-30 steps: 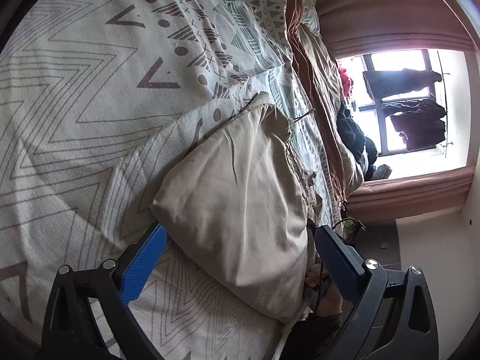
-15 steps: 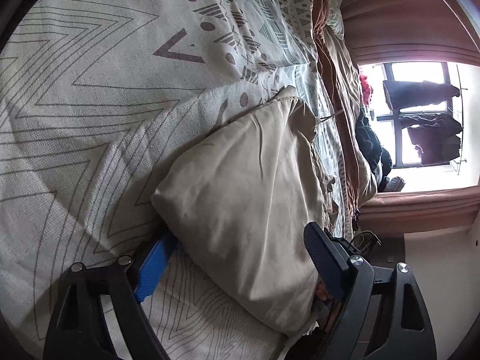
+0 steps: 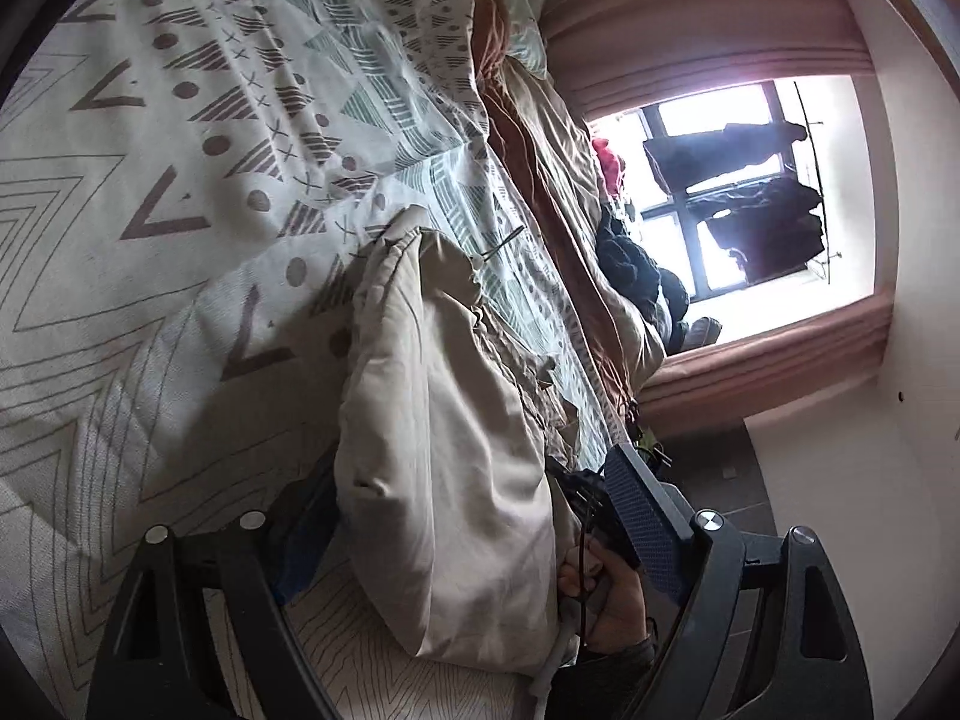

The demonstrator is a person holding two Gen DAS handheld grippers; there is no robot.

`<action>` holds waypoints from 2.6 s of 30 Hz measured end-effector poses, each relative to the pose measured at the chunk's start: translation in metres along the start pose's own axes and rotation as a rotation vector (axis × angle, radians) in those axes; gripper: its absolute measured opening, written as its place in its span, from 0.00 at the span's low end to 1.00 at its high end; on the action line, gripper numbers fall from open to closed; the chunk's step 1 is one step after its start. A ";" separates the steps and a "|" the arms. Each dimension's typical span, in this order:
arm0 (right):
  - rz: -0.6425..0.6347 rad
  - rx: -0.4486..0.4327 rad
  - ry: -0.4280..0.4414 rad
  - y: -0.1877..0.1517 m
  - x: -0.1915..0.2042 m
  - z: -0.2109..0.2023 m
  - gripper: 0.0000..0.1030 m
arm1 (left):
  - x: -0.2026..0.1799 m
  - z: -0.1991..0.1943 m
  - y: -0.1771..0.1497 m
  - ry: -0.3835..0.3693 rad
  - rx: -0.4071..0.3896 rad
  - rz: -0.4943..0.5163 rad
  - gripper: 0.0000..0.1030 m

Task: Fold large clothes

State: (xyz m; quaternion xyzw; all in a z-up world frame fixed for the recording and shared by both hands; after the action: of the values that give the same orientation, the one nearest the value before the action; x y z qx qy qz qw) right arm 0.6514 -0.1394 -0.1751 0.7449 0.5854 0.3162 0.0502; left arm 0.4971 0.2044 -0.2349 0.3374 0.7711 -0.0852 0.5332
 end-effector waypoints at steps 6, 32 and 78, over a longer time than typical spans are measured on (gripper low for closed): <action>0.000 0.003 0.005 0.001 0.000 0.000 0.00 | 0.014 0.020 0.004 0.094 0.016 -0.021 0.83; -0.018 -0.021 0.091 -0.035 0.004 -0.081 0.01 | 0.035 0.016 0.005 0.247 0.028 -0.056 0.18; -0.197 0.026 -0.111 -0.169 0.017 -0.122 0.26 | -0.020 0.007 0.013 0.020 0.055 -0.034 0.14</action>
State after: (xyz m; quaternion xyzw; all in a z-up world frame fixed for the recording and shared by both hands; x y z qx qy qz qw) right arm 0.4468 -0.1077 -0.1462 0.7008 0.6560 0.2605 0.1037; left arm 0.5147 0.2019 -0.2170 0.3397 0.7792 -0.1120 0.5146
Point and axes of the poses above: each gripper's, at about its wrist camera, not at the fingertips, and z roughly the way its jaws point, x to its left, y to its top, the point moved 3 cm from there along z, roughly the way its jaws point, and after that the axes turned 2 degrees about x, right-handed, at the moved point
